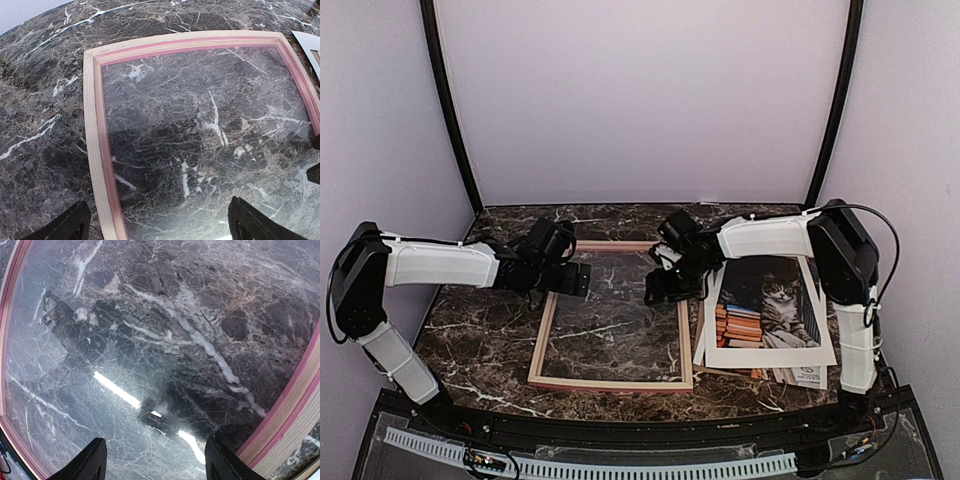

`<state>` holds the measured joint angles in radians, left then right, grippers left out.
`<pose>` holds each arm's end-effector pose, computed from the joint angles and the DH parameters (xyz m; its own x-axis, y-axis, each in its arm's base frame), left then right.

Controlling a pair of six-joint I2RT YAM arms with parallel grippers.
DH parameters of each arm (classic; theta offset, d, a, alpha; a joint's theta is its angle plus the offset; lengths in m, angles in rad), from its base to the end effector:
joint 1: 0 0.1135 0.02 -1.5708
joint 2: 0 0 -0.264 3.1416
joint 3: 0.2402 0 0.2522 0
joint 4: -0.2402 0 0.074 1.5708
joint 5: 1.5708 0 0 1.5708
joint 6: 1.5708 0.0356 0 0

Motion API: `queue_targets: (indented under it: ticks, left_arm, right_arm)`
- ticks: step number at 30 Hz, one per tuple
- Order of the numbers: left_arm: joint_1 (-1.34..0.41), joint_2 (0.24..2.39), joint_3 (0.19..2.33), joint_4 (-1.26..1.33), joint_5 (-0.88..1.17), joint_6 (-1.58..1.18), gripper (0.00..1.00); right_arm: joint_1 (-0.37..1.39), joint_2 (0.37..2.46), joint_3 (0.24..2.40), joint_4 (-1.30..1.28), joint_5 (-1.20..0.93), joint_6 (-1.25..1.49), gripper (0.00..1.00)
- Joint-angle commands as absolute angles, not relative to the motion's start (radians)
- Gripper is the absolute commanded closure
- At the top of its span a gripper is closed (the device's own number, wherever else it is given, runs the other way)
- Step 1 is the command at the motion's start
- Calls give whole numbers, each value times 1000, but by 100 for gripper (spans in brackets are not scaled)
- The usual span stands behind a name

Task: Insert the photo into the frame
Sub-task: Place the glass panel at the frame body.

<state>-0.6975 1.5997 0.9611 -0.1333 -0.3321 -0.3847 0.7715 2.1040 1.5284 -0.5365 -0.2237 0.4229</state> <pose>0.2659 -0.2077 0.2045 -0.6562 0.0870 -0.7496 0.1962 0.9788 -0.0581 0.3103 0.3128 0.1604 -0.8940 -0.3113 -0.3221 -0.4204 0.8315 0.3631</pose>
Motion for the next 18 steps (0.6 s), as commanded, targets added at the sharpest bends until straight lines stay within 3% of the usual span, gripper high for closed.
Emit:
queue_targets:
  ticks: [1, 9, 18]
  left_arm:
    - [-690, 1559, 975, -160, -343, -371, 1]
    - [-662, 1559, 970, -159, -316, -374, 1]
    - [-635, 1541, 961, -154, -306, -359, 1]
  right_arm:
    - [779, 2096, 1549, -591, -168, 418, 31]
    - [776, 2050, 1601, -606, -112, 420, 28]
    - [754, 2132, 1704, -603, -41, 415, 26]
